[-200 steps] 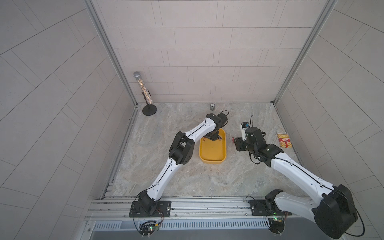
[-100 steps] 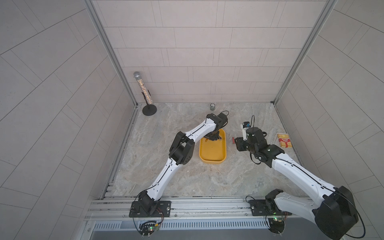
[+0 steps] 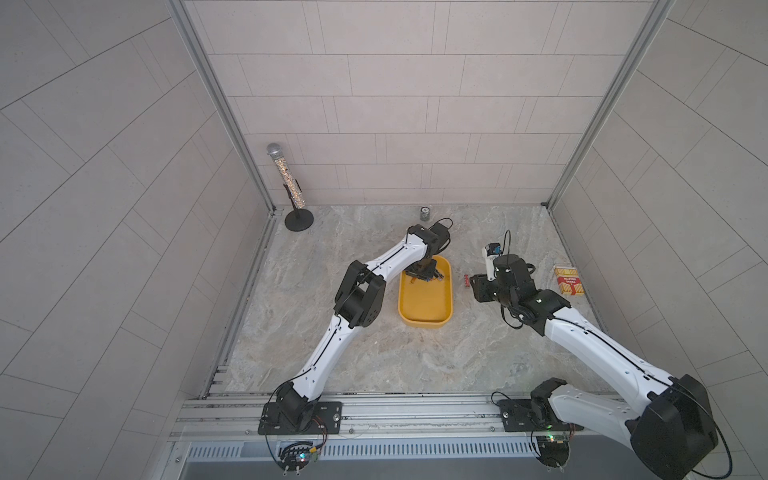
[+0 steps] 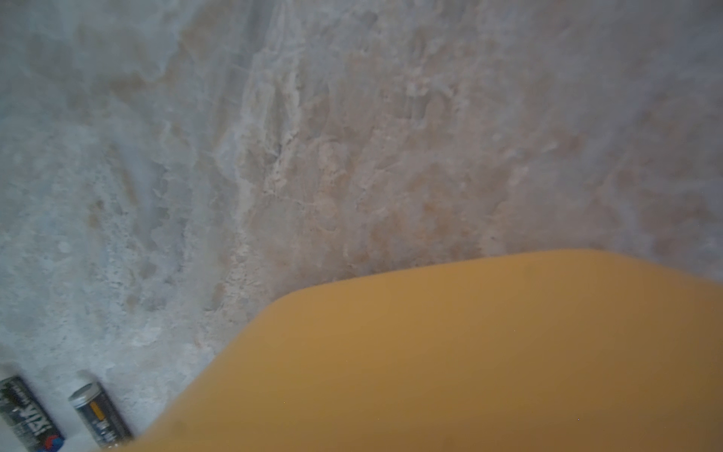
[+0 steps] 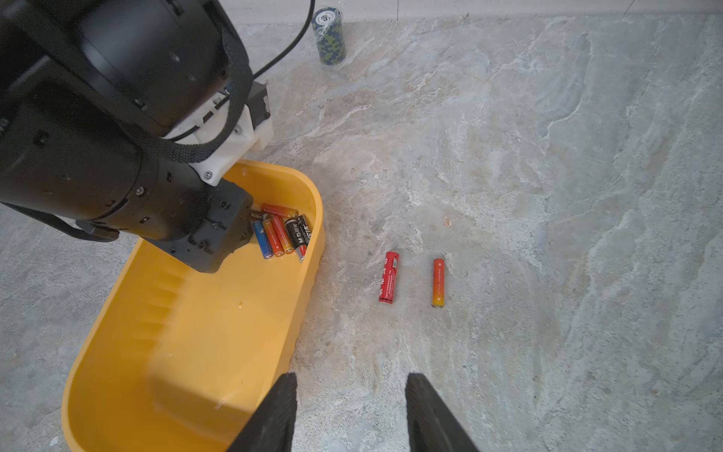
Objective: Take the batteries out of the storage box
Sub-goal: Pick up the battery from the storage box.
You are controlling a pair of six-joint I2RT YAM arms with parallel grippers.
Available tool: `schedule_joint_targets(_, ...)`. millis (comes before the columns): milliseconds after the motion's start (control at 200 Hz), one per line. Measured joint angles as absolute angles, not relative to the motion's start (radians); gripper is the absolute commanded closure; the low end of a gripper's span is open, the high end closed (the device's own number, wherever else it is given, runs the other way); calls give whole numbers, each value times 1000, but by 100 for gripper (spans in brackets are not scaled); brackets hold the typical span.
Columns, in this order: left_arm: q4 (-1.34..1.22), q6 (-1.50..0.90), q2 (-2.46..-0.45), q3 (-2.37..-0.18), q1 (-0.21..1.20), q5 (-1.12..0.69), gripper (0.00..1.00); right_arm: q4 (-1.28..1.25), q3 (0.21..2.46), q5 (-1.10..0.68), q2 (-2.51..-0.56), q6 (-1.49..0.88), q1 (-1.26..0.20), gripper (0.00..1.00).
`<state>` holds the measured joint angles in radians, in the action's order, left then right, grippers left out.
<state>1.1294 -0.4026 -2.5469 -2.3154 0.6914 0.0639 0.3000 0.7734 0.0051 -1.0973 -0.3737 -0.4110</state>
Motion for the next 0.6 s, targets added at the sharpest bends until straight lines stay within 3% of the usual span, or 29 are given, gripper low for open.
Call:
schedule_joint_targets(285,1116,-400,-2540,-2305,689,42,93,301,773,6,-1097,-374,-411,51)
schedule_joint_targets(600,1114,-392,-2521,-2288,686,37,98,303,773,7,-1097,-374,-411,51)
